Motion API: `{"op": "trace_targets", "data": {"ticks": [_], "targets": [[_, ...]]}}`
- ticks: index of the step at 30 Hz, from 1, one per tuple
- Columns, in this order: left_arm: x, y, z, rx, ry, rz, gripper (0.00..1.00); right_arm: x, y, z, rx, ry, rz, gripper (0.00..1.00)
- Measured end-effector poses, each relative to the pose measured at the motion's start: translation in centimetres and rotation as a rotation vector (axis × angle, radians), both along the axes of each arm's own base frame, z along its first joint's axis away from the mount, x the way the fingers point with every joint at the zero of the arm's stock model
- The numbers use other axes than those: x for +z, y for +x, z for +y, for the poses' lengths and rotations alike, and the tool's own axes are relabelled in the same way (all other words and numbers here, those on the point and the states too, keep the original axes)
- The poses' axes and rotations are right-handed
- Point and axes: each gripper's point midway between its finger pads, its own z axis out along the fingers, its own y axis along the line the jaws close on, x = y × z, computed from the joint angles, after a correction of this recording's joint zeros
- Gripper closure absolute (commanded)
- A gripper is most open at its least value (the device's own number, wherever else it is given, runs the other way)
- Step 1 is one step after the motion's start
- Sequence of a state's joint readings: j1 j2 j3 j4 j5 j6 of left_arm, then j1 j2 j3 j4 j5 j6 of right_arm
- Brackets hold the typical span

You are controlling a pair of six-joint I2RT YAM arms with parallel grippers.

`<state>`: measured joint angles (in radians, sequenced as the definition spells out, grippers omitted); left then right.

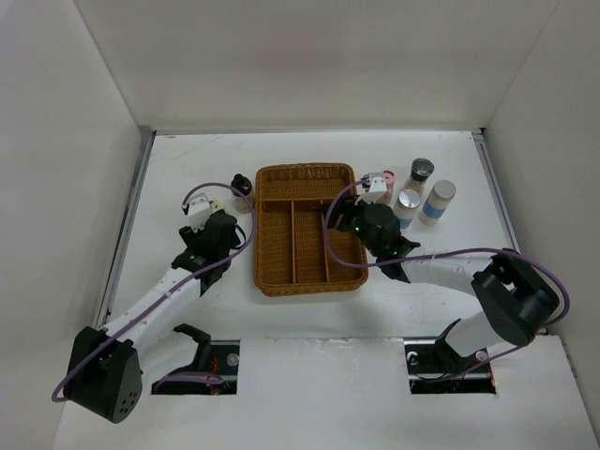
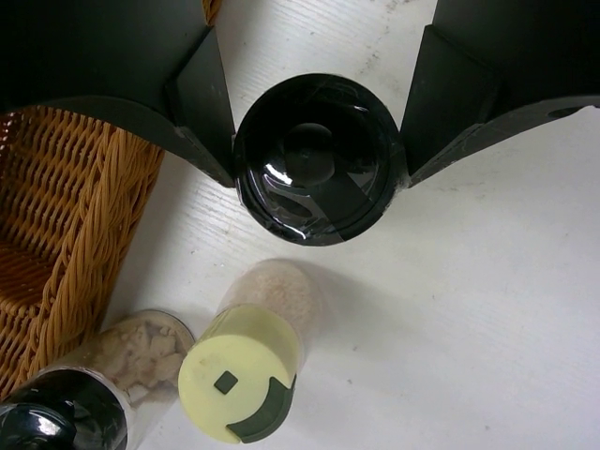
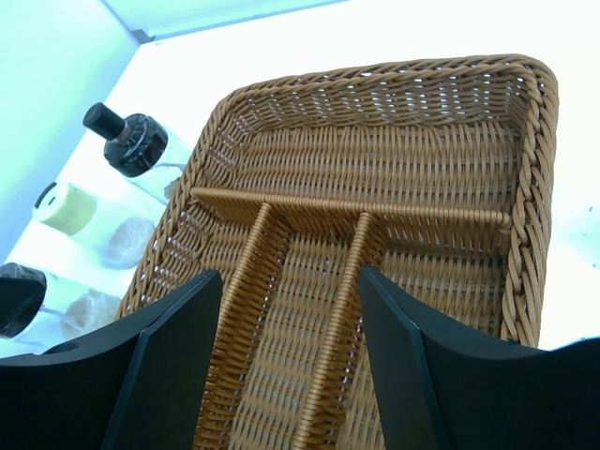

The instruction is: Organize the condiment bottles

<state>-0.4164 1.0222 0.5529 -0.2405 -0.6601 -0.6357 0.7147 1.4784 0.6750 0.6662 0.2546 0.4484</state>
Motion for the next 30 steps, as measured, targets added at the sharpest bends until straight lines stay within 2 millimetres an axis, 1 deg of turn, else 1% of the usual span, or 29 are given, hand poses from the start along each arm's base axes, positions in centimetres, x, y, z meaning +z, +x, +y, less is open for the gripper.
{"op": "trace_targets", "data": {"ticks": [2,4,8,11,14,16,20,23,25,28,30], "targets": [[0.0,0.1,0.2,0.006,0.001,-0.005,0.53,-0.1,-0.1,-0.1,0.0,-0.001,0.001,0.33],[0.0,0.1,0.2,0.005,0.002,-0.005,0.6,0.1,-0.1,-0.1,0.0,0.002,-0.002,0.33],[0.3,-0.4,-0.5,-0.025,0.002,-0.004,0.63,0.2,-0.1,-0.1,0.0,0.003,-0.003,0.33],[1.1,-1.4,-1.3,-0.067,-0.006,-0.015,0.64,0.2,0.0,-0.3,-0.005,0.003,-0.003,0.33],[2.7,-2.5,-2.2,-0.113,-0.018,-0.052,0.65,0.3,0.1,-0.5,-0.011,0.004,-0.005,0.33],[4.2,-2.9,-2.8,-0.142,-0.022,-0.073,0.66,0.4,0.2,-0.8,-0.016,0.007,-0.008,0.33],[8.5,-2.6,-5.2,-0.204,-0.055,-0.149,0.66,0.3,0.1,-0.9,-0.017,0.006,-0.007,0.33],[11.7,-1.6,-7.5,-0.25,-0.08,-0.196,0.66,0.4,0.1,-0.9,-0.017,0.008,-0.009,0.33],[13.4,-0.1,-9.4,-0.275,-0.087,-0.223,0.66,0.4,0.1,-0.9,-0.017,0.008,-0.009,0.33],[14.6,3.4,-12.1,-0.305,-0.084,-0.235,0.66,0.4,0.2,-1.0,-0.019,0.009,-0.009,0.32],[14.5,6.3,-13.6,-0.316,-0.085,-0.225,0.66,0.4,0.2,-1.1,-0.022,0.01,-0.009,0.32]]}}
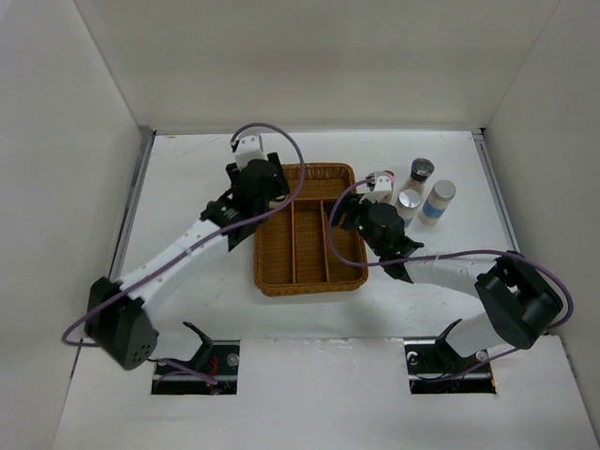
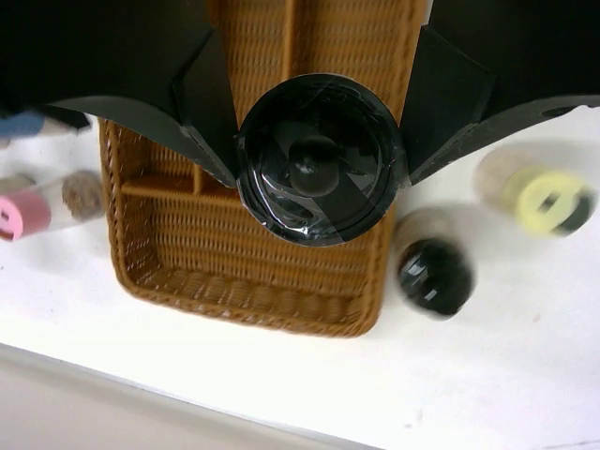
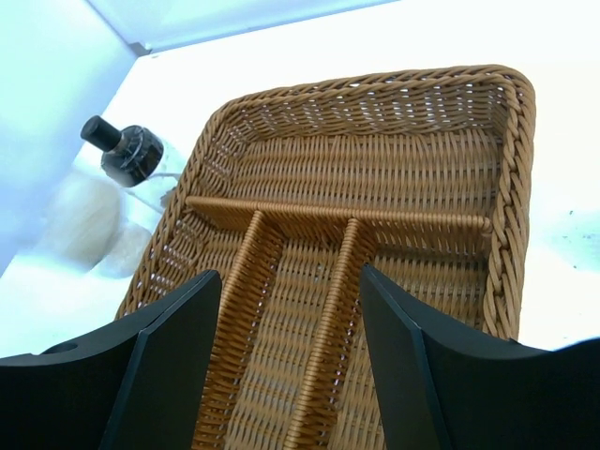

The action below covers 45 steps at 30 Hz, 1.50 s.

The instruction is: Organize the condiment bottles

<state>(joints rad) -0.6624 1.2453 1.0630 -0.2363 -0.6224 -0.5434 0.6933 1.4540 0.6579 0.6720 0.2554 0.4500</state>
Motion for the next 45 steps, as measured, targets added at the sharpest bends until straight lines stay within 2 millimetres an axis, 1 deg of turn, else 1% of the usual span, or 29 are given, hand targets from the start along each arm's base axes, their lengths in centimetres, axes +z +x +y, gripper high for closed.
{"op": "trace_targets", "data": {"ticks": [3,5,7,9,13,16,19,21,25,28,30,32,34,36,38,40,42,44,45], "targets": [[-1.0,4.1,-2.0,-0.017,0.004,0.017,0.65,0.0,0.2,-0.2,-0.007,0.004,0.001,0.32],[-2.1,6.6,-2.9,-0.023,0.011,0.029,0.65,0.0,0.3,-0.4,-0.012,0.005,0.002,0.32],[-3.4,8.7,-3.6,-0.028,0.022,0.043,0.65,0.0,0.5,-0.6,-0.019,0.01,0.005,0.32],[-4.9,10.2,-3.9,-0.034,0.037,0.063,0.65,-0.1,0.6,-0.9,-0.027,0.015,0.009,0.32],[-7.7,12.0,-3.7,-0.03,0.064,0.102,0.65,-0.1,0.8,-1.2,-0.035,0.019,0.012,0.32],[-9.7,13.0,-3.2,-0.018,0.082,0.129,0.63,-0.1,0.7,-1.1,-0.035,0.022,0.013,0.32],[-11.7,13.4,-2.8,-0.01,0.097,0.159,0.55,-0.2,0.8,-1.2,-0.037,0.022,0.013,0.32],[-12.5,13.6,-2.5,-0.003,0.106,0.171,0.48,-0.2,0.9,-1.4,-0.04,0.022,0.014,0.32],[-11.9,14.1,-3.0,-0.01,0.089,0.139,0.27,-0.3,0.8,-1.4,-0.041,0.02,0.016,0.32],[-11.3,14.3,-3.5,-0.019,0.078,0.114,0.18,-0.4,0.8,-1.5,-0.041,0.018,0.018,0.32],[-10.7,14.3,-3.8,-0.025,0.072,0.098,0.14,-0.5,0.8,-1.5,-0.041,0.018,0.019,0.32],[-9.7,14.2,-3.9,-0.029,0.066,0.079,0.13,-0.5,0.8,-1.5,-0.041,0.018,0.019,0.32],[-8.0,14.0,-3.8,-0.031,0.056,0.051,0.14,-0.5,0.8,-1.5,-0.041,0.018,0.019,0.32],[-5.8,13.4,-3.6,-0.034,0.037,0.012,0.16,-0.5,0.8,-1.5,-0.041,0.018,0.019,0.32],[-3.5,12.3,-2.9,-0.03,0.013,-0.03,0.17,-0.4,0.8,-1.5,-0.041,0.018,0.018,0.32],[-1.1,10.8,-1.9,-0.019,-0.017,-0.074,0.17,-0.5,0.8,-1.5,-0.043,0.018,0.019,0.32],[0.7,9.0,-0.4,0.0,-0.047,-0.114,0.17,-0.5,0.8,-1.6,-0.044,0.018,0.018,0.31],[1.5,7.6,1.5,0.033,-0.07,-0.136,0.18,-0.5,0.9,-1.7,-0.046,0.018,0.018,0.31],[1.4,7.0,2.6,0.056,-0.079,-0.14,0.19,-0.5,0.9,-1.7,-0.047,0.018,0.019,0.31]]}}
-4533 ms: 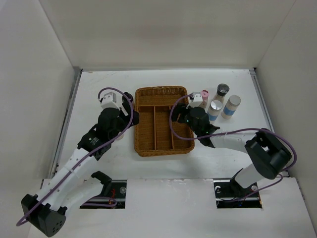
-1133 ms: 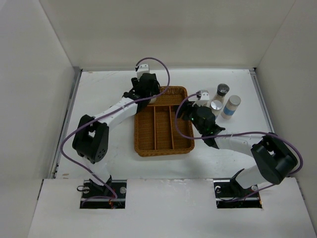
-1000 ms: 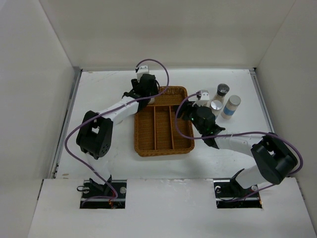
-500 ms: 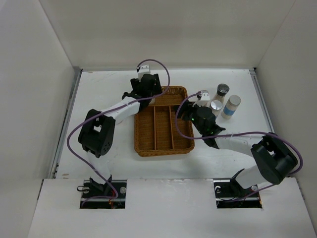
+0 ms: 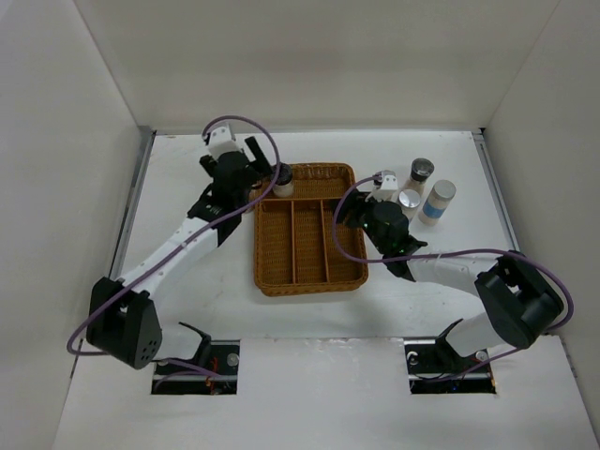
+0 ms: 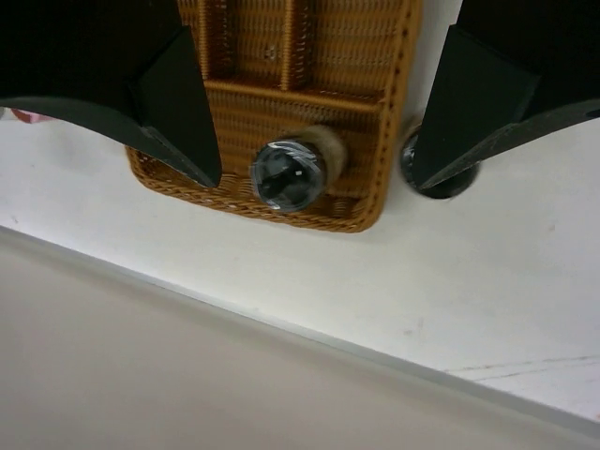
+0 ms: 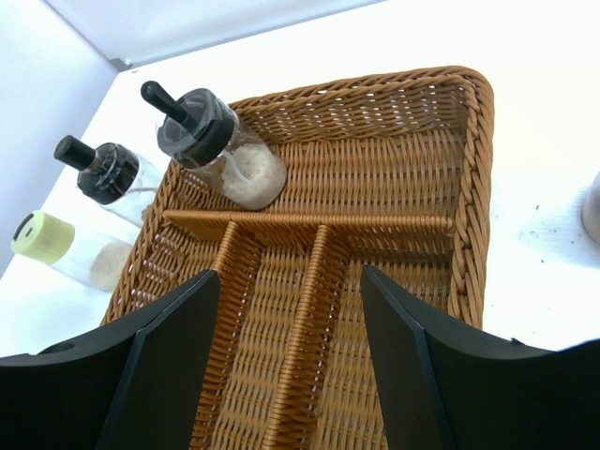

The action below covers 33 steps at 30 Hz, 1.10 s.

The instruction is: Organize the condiment bottles

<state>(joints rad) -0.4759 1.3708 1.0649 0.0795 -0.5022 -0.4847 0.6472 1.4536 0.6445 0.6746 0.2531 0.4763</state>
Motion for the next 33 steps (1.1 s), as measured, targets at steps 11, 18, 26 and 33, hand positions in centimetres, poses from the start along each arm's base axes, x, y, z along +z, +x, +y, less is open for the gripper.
{"op": "trace_targets", "data": {"ticks": [11,18,26,33], "targets": [[-10.6,-1.0,6.1,0.128,0.055,0.246,0.21,0.0,0.0,0.0,-0.001,-0.001,0.0,0.31],[-12.5,1.4,4.7,0.101,0.089,0.302,0.23,0.0,0.0,0.0,-0.001,-0.001,0.0,0.31],[-13.7,3.2,4.8,0.118,0.138,0.328,0.28,0.0,0.0,0.0,-0.001,-0.001,0.0,0.31],[-14.7,3.9,5.4,0.141,0.16,0.356,0.57,0.0,0.0,0.0,-0.001,-0.001,0.0,0.31]]}}
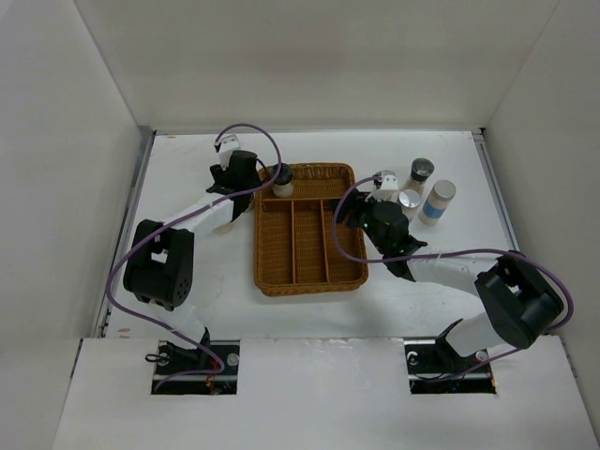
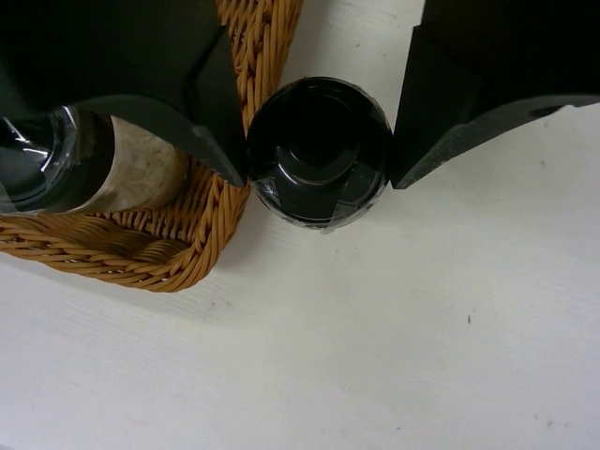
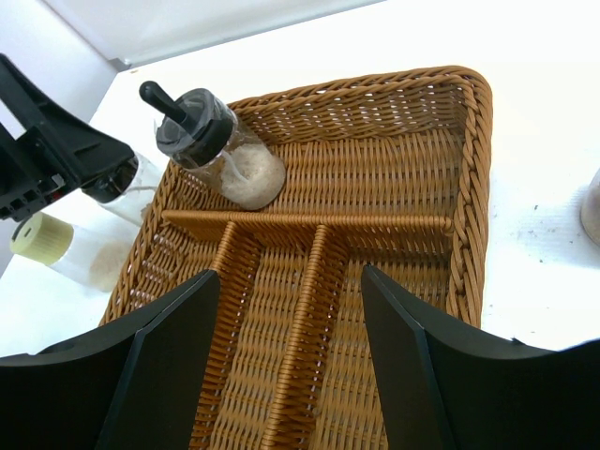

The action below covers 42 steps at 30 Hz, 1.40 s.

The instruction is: Organize the condiment bottles

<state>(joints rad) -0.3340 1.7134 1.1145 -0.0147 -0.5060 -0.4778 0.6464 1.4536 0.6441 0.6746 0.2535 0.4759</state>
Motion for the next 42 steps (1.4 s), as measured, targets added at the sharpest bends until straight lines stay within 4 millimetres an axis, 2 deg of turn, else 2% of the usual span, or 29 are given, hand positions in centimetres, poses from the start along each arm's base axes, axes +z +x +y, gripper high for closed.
{"op": "trace_targets", "data": {"ticks": [3,5,8,10,13,15,17,19,21,22,25,28,32,35,37,42], "targets": [[0.0,0.0,0.0,0.002,0.001,0.001,0.64,0.0,0.0,0.0,0.0,0.0,0.0,0.31],[0.3,-0.2,0.1,0.002,0.001,0.002,0.65,0.0,0.0,0.0,0.0,0.0,0.0,0.31],[1.9,-0.8,0.1,-0.002,-0.006,-0.018,0.65,0.0,0.0,0.0,0.0,0.0,0.0,0.31],[4.9,-1.5,0.0,-0.004,-0.02,-0.074,0.65,0.0,0.0,0.0,0.0,0.0,0.0,0.31],[11.3,-2.9,-0.7,-0.024,-0.068,-0.216,0.65,0.0,0.0,0.0,0.0,0.0,0.0,0.32],[16.0,-4.2,-1.8,-0.054,-0.106,-0.318,0.65,0.0,0.0,0.0,0.0,0.0,0.0,0.32],[20.1,-5.3,-3.8,-0.102,-0.148,-0.407,0.65,0.0,0.0,0.0,-0.001,0.001,-0.001,0.32],[23.2,-6.0,-6.4,-0.163,-0.187,-0.466,0.65,-0.1,0.0,-0.2,-0.008,0.001,-0.003,0.32],[24.9,-6.2,-9.3,-0.224,-0.216,-0.494,0.65,-0.3,0.1,-0.6,-0.026,-0.001,-0.002,0.32],[25.1,-6.1,-10.8,-0.252,-0.222,-0.495,0.65,-0.4,0.1,-1.0,-0.04,-0.003,0.0,0.32],[23.3,-5.0,-14.7,-0.315,-0.215,-0.453,0.65,-0.6,0.3,-2.7,-0.1,0.002,0.002,0.32],[18.9,-3.1,-17.6,-0.349,-0.174,-0.365,0.65,-0.4,0.7,-4.4,-0.156,0.015,-0.001,0.32],[12.0,-1.6,-19.4,-0.37,-0.1,-0.234,0.65,0.4,0.9,-5.9,-0.205,0.046,-0.016,0.32],[8.2,-1.1,-19.9,-0.378,-0.057,-0.161,0.65,0.6,1.0,-6.1,-0.216,0.063,-0.018,0.32],[6.8,-0.9,-20.0,-0.381,-0.039,-0.136,0.65,0.6,1.1,-6.2,-0.219,0.069,-0.016,0.31],[6.6,0.1,-20.3,-0.379,-0.034,-0.151,0.64,0.6,1.1,-6.2,-0.22,0.075,-0.015,0.31]]}}
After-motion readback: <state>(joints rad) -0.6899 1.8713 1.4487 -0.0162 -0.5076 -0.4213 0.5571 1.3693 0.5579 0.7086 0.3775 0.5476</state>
